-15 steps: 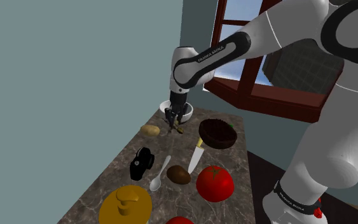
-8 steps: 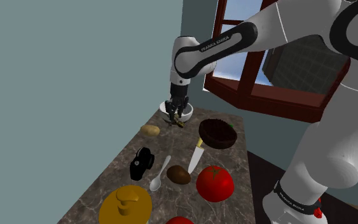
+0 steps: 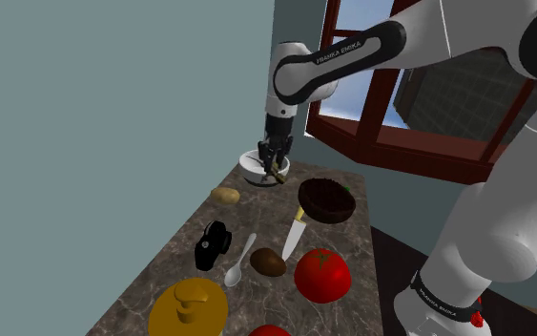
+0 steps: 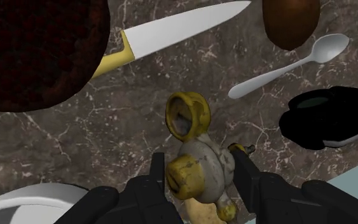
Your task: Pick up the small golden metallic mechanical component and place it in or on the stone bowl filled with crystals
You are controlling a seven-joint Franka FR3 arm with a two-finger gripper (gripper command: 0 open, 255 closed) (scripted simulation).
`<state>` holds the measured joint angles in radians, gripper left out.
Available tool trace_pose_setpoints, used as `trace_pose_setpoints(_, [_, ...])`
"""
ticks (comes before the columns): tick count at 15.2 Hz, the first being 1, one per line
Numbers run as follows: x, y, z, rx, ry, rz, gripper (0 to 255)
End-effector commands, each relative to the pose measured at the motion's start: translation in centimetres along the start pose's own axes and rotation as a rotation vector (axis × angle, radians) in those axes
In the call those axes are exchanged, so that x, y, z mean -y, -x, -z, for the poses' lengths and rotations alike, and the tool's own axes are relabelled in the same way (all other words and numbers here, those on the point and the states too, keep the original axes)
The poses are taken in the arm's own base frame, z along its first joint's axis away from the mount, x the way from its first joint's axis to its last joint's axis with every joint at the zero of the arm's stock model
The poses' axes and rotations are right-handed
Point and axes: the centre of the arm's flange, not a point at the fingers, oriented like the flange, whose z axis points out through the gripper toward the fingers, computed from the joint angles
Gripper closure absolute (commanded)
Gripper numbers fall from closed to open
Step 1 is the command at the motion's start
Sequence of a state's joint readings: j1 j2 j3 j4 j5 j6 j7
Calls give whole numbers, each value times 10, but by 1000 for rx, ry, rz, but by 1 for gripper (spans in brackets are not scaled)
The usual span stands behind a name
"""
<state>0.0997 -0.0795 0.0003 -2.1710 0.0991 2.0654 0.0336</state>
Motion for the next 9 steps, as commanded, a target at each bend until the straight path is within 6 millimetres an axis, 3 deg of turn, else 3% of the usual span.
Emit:
trace_pose_setpoints(1, [-19, 13, 3, 0, 0, 1, 255])
trace_pose_setpoints(9, [-106, 72, 15, 0, 0, 1, 255])
